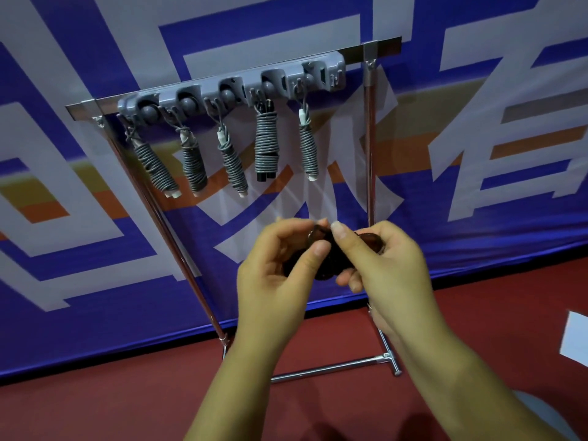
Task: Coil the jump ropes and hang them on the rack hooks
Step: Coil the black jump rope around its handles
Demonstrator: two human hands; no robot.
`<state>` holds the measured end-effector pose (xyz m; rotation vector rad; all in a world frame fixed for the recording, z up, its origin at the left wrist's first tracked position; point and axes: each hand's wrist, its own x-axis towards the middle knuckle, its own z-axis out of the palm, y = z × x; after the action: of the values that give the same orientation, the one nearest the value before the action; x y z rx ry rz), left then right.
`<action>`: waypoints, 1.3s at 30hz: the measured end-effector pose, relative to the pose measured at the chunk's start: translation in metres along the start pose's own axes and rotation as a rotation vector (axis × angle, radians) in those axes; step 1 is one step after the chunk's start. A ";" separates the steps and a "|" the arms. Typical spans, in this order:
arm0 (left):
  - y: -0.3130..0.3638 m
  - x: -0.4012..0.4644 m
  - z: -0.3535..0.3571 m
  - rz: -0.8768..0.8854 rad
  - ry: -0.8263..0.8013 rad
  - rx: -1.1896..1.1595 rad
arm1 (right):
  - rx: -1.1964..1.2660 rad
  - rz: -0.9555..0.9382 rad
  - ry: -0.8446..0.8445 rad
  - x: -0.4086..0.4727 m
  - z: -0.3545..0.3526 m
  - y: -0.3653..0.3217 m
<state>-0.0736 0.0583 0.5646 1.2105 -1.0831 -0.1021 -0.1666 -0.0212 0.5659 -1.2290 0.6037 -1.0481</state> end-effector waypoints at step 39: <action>0.016 0.031 -0.026 -0.165 -0.457 0.397 | -0.466 -0.116 -0.240 -0.006 0.003 0.006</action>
<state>-0.0457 0.0648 0.5977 1.6859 -1.4421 -0.3137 -0.1647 -0.0143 0.5597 -1.7875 0.6131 -0.8606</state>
